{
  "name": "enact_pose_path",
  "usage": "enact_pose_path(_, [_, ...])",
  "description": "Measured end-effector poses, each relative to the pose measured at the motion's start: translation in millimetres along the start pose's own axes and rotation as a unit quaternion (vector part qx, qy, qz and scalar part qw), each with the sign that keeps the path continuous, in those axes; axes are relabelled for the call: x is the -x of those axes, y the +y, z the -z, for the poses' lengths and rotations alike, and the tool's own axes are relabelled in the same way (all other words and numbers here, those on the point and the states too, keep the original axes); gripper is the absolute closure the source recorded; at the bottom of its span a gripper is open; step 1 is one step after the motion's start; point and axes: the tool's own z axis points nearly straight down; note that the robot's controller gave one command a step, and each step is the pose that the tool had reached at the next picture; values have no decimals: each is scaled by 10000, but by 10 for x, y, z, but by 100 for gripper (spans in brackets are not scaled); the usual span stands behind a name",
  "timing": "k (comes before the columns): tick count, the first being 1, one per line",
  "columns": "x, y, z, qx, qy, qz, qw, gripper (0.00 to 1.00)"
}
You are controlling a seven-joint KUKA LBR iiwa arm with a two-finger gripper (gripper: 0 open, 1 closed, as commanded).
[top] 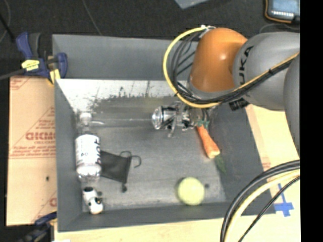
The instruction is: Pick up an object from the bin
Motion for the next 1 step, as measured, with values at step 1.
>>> enact_pose_path(1, [0, 0, 0, 0, 0, 2, 10000, 100])
